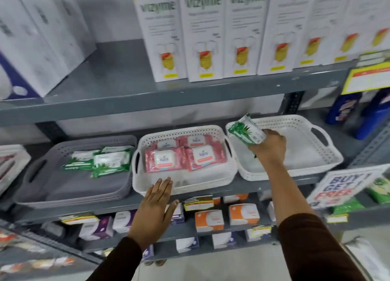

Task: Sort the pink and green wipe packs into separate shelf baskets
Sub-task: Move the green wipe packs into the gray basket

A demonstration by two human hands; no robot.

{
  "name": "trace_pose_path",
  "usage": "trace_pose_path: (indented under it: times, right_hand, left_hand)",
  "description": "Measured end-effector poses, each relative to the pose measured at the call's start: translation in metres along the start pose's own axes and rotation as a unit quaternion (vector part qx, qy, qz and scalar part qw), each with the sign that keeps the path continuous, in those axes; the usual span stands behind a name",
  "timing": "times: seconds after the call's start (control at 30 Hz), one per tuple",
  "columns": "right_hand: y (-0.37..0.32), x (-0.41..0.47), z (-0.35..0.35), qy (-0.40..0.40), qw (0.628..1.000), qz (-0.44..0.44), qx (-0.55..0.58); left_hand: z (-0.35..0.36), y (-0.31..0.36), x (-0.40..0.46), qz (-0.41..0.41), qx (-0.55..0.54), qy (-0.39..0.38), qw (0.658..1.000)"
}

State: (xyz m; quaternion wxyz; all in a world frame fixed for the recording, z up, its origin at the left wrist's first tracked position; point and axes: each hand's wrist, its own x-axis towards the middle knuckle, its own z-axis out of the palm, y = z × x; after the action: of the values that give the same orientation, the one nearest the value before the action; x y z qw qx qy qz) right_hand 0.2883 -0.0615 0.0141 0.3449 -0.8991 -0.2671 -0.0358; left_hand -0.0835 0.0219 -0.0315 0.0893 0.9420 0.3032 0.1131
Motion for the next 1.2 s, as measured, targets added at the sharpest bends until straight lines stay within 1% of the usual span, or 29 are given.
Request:
trace_pose_path:
  times: [0.07,0.13,0.2,0.27,0.4,0.5,0.63,0.83,0.9,0.97,1.03,1.1,1.17,1.2]
  right_hand:
    - [-0.025,-0.004,-0.002,-0.014,0.997,-0.053,0.059]
    - [-0.051,-0.015,0.000,-0.036,0.991,-0.084,0.101]
    - [-0.099,-0.034,0.021,-0.076,0.982,-0.126,0.122]
    - [-0.146,-0.058,0.044,-0.109,0.968,-0.190,0.126]
    - [-0.218,-0.112,0.090,-0.160,0.935,-0.273,0.159]
    - [-0.261,-0.152,0.125,-0.209,0.909,-0.316,0.172]
    - [-0.301,-0.186,0.166,-0.241,0.881,-0.380,0.143]
    - [-0.349,-0.211,0.220,-0.282,0.858,-0.417,0.105]
    - [-0.357,-0.216,0.237,-0.298,0.845,-0.440,0.053]
    - [-0.357,-0.219,0.250,-0.285,0.832,-0.474,-0.034]
    - [-0.354,-0.222,0.257,-0.269,0.829,-0.483,-0.080]
    - [-0.355,-0.224,0.255,-0.280,0.826,-0.480,-0.096]
    - [-0.353,-0.225,0.244,-0.298,0.824,-0.475,-0.086]
    - [-0.348,-0.225,0.237,-0.296,0.828,-0.472,-0.063]
  left_hand:
    - [-0.008,-0.017,-0.010,-0.035,-0.011,0.007,0.999]
    - [-0.016,-0.033,-0.017,-0.070,-0.005,0.009,0.998]
    - [-0.030,-0.066,-0.033,-0.123,0.001,0.017,0.992]
    - [-0.040,-0.098,-0.047,-0.160,0.010,0.024,0.987]
    - [-0.058,-0.147,-0.067,-0.182,0.028,0.004,0.983]
    - [-0.070,-0.182,-0.077,-0.198,0.031,0.011,0.980]
    - [-0.080,-0.209,-0.090,-0.202,0.011,0.028,0.979]
    - [-0.084,-0.222,-0.094,-0.148,-0.003,0.038,0.988]
    - [-0.084,-0.227,-0.095,-0.134,-0.005,0.043,0.990]
    - [-0.084,-0.229,-0.097,-0.124,-0.010,0.043,0.991]
    - [-0.085,-0.231,-0.099,-0.116,-0.016,0.050,0.992]
    - [-0.086,-0.232,-0.099,-0.120,-0.011,0.057,0.991]
    - [-0.084,-0.233,-0.098,-0.134,0.004,0.061,0.989]
    - [-0.082,-0.232,-0.098,-0.145,0.008,0.061,0.987]
